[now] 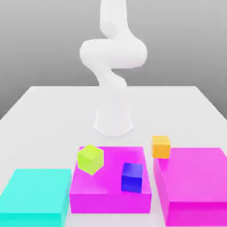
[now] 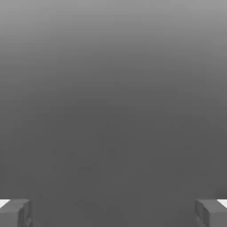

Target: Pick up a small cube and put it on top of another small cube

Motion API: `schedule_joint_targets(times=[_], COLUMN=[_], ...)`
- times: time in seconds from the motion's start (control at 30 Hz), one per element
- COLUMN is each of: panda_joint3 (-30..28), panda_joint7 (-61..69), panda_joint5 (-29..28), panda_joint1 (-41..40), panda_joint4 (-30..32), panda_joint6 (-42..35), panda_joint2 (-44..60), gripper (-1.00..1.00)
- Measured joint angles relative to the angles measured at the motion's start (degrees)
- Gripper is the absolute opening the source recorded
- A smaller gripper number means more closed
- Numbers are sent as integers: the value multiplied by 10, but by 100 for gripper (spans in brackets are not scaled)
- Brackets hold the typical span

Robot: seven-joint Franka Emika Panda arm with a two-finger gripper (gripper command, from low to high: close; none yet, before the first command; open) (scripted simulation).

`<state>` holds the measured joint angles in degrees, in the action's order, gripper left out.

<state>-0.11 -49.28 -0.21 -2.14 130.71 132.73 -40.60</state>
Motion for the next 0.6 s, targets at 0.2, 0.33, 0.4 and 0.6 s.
schedule_joint_targets(times=[0.2, 0.33, 0.4, 0.6], panda_joint3=[-5, -13, -19, -43], panda_joint7=[-85, -139, -166, -241], panda_joint5=[-5, -8, -9, -4], panda_joint1=[-51, -80, -92, -130], panda_joint4=[-26, -43, -52, -77], panda_joint6=[24, 39, 46, 69], panda_joint2=[128, 211, 253, 377], gripper=[0, 0, 0, 0])
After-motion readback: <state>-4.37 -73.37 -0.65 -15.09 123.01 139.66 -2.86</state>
